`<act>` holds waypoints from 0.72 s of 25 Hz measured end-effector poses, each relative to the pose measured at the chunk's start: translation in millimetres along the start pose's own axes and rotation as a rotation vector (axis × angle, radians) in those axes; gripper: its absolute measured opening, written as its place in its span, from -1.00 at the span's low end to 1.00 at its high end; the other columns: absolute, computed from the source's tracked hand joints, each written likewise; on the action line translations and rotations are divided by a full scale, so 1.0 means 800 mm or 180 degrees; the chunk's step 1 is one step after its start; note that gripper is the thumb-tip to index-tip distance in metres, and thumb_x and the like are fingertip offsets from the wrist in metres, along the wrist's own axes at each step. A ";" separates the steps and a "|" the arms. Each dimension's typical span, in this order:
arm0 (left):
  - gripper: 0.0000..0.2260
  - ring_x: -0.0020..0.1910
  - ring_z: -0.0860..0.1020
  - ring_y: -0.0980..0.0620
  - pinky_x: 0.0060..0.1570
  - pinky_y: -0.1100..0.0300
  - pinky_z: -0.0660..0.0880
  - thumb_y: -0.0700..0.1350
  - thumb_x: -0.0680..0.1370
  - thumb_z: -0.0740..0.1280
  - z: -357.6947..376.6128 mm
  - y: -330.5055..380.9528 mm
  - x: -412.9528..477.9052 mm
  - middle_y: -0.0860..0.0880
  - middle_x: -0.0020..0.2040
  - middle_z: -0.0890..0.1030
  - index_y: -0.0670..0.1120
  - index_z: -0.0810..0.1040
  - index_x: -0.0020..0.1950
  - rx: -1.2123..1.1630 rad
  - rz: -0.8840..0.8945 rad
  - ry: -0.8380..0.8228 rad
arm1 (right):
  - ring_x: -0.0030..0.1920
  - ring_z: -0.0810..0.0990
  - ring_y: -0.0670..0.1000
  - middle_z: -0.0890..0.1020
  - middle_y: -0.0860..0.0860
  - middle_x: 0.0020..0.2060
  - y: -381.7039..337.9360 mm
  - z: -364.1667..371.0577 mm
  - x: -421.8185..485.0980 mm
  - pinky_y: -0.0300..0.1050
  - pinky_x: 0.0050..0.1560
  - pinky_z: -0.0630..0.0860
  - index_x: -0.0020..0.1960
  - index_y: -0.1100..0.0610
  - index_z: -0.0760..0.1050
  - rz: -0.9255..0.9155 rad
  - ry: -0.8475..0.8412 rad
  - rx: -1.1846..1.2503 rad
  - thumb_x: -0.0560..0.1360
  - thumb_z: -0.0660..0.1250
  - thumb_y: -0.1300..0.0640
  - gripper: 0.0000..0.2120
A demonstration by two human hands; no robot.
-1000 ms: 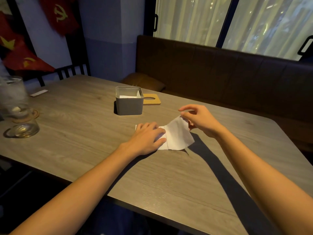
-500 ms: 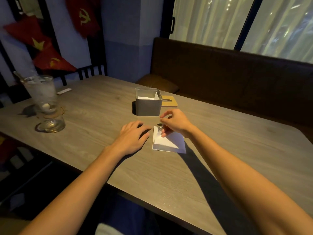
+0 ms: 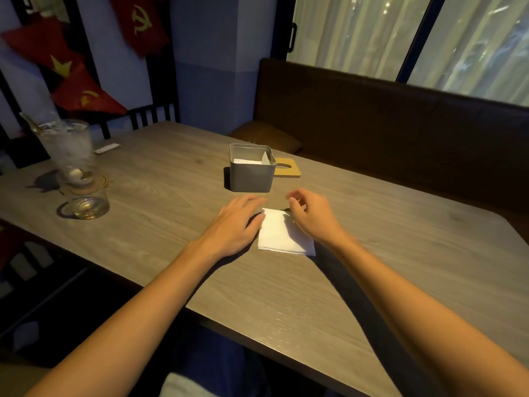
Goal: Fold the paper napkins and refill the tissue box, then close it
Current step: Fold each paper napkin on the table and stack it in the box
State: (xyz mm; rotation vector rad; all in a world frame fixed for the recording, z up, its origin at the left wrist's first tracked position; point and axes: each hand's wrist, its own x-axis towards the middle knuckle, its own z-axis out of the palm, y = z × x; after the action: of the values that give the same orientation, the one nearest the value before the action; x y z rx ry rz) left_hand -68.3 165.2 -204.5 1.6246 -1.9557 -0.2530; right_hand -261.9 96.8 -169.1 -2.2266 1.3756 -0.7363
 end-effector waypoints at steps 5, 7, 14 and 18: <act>-0.53 0.61 0.04 0.05 0.58 -0.03 -0.03 0.04 0.73 -0.03 0.029 0.040 0.019 0.00 0.64 0.13 -0.02 0.10 0.64 0.0552 0.0229 -0.0823 | 0.56 0.16 0.06 0.25 0.09 0.55 0.023 0.018 -0.031 0.09 0.56 0.03 0.58 0.10 0.13 -0.0307 -0.0798 -0.0997 0.69 -0.10 -0.09 -0.48; -0.50 0.62 -0.06 0.04 0.58 -0.05 -0.12 0.06 0.72 -0.09 0.031 0.038 0.016 0.00 0.66 0.00 -0.03 -0.02 0.66 0.0913 0.0145 -0.1030 | 0.60 -0.10 0.05 -0.02 0.07 0.61 0.024 0.022 -0.030 0.09 0.55 -0.17 0.62 0.11 -0.08 -0.0166 -0.1056 -0.1388 0.68 -0.20 -0.15 -0.41; -0.37 0.63 -0.16 -0.01 0.57 -0.10 -0.17 0.26 0.67 -0.12 0.003 0.013 -0.003 0.00 0.66 -0.16 0.00 -0.14 0.66 0.1278 -0.0048 -0.1331 | 0.59 -0.23 0.09 -0.18 0.08 0.61 0.052 -0.003 -0.039 0.16 0.56 -0.21 0.62 0.12 -0.22 0.0114 -0.1216 -0.1769 0.65 -0.23 -0.22 -0.34; -0.38 0.62 -0.22 0.00 0.57 -0.10 -0.17 0.23 0.68 -0.07 -0.002 0.018 0.000 0.02 0.65 -0.23 0.01 -0.18 0.65 0.1000 0.0073 -0.1192 | 0.60 -0.19 0.06 -0.15 0.08 0.61 0.062 -0.030 -0.055 0.12 0.57 -0.18 0.62 0.14 -0.19 0.0292 -0.1001 -0.1429 0.67 -0.16 -0.19 -0.35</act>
State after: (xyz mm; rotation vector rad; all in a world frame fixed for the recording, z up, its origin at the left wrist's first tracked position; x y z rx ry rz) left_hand -79.5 169.2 -196.2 1.8555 -2.3925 -0.2663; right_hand -327.4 113.4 -189.7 -2.4502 1.5786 -0.0328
